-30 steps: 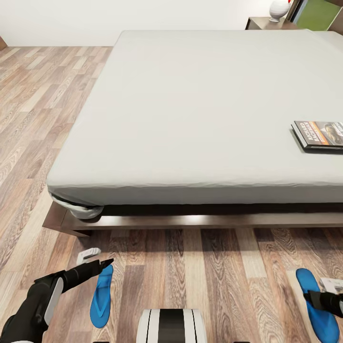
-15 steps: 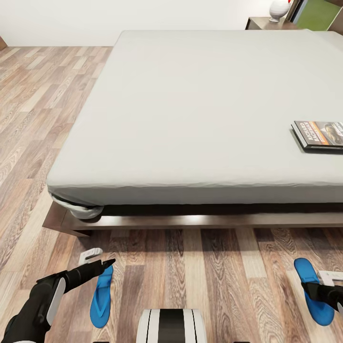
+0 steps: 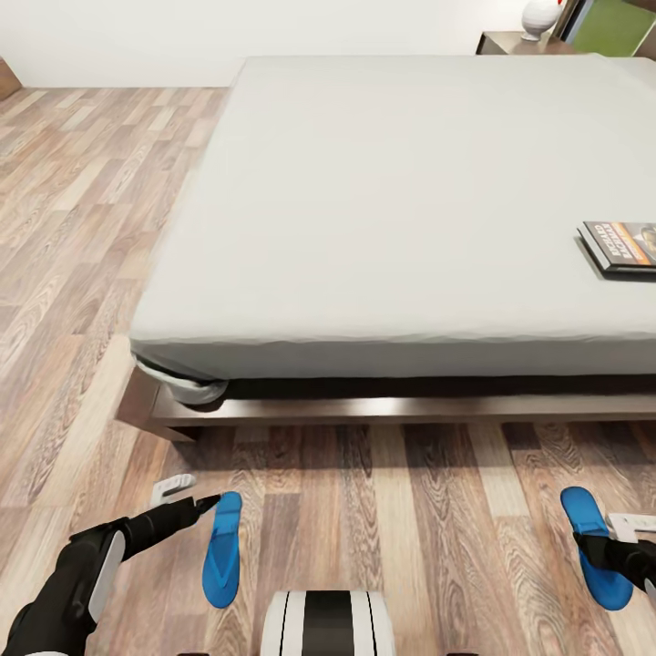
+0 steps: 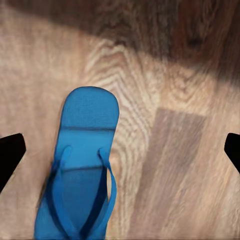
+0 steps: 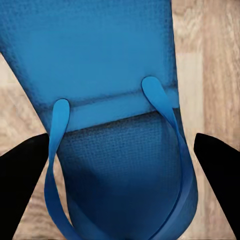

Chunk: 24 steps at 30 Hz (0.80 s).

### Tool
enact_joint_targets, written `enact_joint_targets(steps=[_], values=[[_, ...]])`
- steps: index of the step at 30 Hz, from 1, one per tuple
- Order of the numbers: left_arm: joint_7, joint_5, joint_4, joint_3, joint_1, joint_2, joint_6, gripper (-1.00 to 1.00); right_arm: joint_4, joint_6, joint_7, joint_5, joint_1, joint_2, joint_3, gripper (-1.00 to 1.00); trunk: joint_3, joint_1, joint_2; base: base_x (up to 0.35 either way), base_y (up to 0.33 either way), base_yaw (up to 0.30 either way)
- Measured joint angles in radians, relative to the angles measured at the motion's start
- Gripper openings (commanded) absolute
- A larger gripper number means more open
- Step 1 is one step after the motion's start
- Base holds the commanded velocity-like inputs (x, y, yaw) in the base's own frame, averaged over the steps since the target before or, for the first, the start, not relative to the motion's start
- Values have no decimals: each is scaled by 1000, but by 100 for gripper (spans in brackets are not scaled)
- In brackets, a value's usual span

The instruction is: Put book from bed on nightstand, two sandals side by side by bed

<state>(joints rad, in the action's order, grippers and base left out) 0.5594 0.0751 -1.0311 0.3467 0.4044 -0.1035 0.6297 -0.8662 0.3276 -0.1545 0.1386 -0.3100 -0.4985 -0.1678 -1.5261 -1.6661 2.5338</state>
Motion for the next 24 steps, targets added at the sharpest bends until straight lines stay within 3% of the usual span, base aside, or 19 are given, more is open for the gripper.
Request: enact_joint_targets(steps=[24], values=[[2, 1, 15, 6, 0, -6, 0, 100, 0, 0, 0, 1, 0, 0, 2, -100, 0, 0, 0, 19, 315, 0]])
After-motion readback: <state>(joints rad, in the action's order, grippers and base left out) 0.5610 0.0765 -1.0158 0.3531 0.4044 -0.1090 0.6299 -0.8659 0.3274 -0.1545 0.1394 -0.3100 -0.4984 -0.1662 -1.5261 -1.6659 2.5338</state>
